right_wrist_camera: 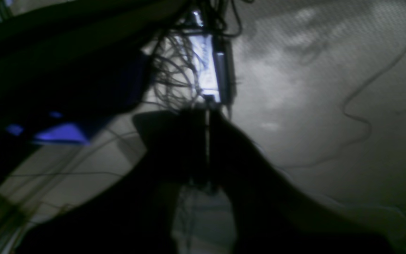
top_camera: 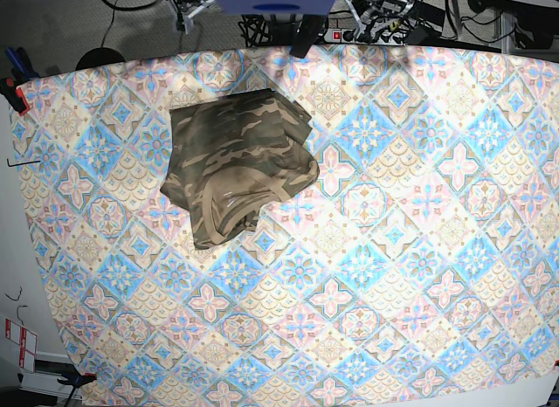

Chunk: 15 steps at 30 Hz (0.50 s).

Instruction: Fold the T-shirt properly

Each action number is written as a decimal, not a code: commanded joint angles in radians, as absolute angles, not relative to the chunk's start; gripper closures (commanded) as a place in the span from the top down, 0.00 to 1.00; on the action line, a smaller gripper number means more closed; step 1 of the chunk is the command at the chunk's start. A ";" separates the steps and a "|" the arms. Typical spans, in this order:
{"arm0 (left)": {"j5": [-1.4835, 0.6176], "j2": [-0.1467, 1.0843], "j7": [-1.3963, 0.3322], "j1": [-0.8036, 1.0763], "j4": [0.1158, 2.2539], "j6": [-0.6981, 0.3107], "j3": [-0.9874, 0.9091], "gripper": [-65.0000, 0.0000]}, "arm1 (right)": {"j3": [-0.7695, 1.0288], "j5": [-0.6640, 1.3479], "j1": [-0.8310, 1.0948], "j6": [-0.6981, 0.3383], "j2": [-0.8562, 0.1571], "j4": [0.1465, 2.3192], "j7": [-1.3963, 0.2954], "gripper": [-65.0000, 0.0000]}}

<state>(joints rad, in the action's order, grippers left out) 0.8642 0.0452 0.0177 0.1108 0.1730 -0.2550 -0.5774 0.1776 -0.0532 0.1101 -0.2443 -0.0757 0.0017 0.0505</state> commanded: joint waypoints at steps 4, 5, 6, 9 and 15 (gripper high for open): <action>0.895 0.050 0.024 0.108 0.176 -0.117 -0.576 0.00 | 0.142 -0.107 0.116 -0.082 -0.097 0.001 0.054 0.03; 0.917 0.048 0.024 0.108 0.176 -0.071 -0.576 0.00 | 0.133 -0.120 0.116 -0.033 -0.097 0.004 0.056 0.03; 0.938 0.045 0.024 0.108 0.176 -0.021 -0.576 0.00 | 0.120 -0.130 0.116 0.019 -0.097 0.005 0.056 0.03; 0.989 0.044 0.025 0.108 0.173 0.133 -0.576 0.00 | 0.070 -0.145 0.116 0.163 -0.099 0.007 0.067 0.03; 1.003 0.041 0.067 0.105 0.136 0.122 -0.576 0.00 | 0.051 -0.145 0.116 0.168 -0.099 0.000 0.091 0.03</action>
